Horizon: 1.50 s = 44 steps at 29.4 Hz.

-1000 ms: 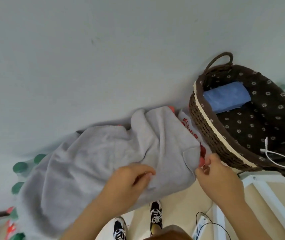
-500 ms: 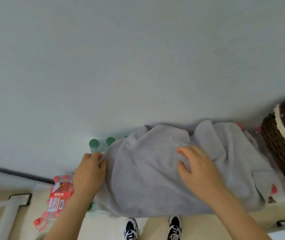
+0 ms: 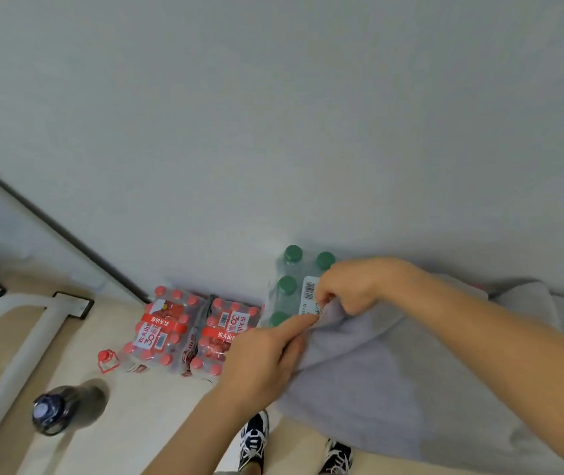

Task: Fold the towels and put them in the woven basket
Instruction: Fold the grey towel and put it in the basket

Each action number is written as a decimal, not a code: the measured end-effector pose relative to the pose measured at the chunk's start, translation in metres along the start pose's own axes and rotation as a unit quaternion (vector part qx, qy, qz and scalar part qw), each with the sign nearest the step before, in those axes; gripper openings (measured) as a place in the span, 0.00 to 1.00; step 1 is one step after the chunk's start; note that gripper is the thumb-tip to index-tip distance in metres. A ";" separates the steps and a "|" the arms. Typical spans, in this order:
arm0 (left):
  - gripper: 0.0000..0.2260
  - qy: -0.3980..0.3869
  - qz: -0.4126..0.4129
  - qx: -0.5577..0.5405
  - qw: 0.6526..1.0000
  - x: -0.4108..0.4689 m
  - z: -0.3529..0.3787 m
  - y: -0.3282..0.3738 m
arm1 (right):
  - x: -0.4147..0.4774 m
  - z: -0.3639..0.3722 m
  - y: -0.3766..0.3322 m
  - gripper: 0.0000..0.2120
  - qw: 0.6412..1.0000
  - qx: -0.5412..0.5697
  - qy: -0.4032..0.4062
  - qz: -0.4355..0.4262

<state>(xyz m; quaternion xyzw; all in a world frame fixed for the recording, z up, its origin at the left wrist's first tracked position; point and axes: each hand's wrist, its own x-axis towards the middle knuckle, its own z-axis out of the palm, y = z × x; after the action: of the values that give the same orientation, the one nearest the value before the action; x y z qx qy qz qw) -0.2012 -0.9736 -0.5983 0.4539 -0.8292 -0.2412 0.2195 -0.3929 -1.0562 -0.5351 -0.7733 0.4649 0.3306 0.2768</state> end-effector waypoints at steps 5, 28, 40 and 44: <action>0.09 -0.001 -0.070 -0.090 0.994 -0.015 -0.001 -0.016 | 0.004 -0.015 0.002 0.04 0.987 -0.129 0.021 0.096; 0.09 0.028 -0.383 -0.296 0.875 -0.039 -0.029 -0.066 | 0.066 0.052 -0.050 0.24 0.871 0.084 0.477 0.082; 0.21 -0.093 -0.029 0.109 0.989 0.042 0.003 -0.037 | -0.034 0.169 0.043 0.25 0.790 0.200 0.413 0.405; 0.23 -0.145 0.019 0.248 0.958 0.053 0.045 -0.015 | -0.054 0.199 0.055 0.26 0.773 0.235 0.379 0.452</action>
<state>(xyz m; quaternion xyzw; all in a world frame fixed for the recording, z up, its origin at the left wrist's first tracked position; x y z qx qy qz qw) -0.2437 -1.0170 -0.6346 0.4381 -0.8945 -0.0870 -0.0181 -0.5116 -0.9034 -0.6248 -0.4476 0.8912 -0.0220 0.0702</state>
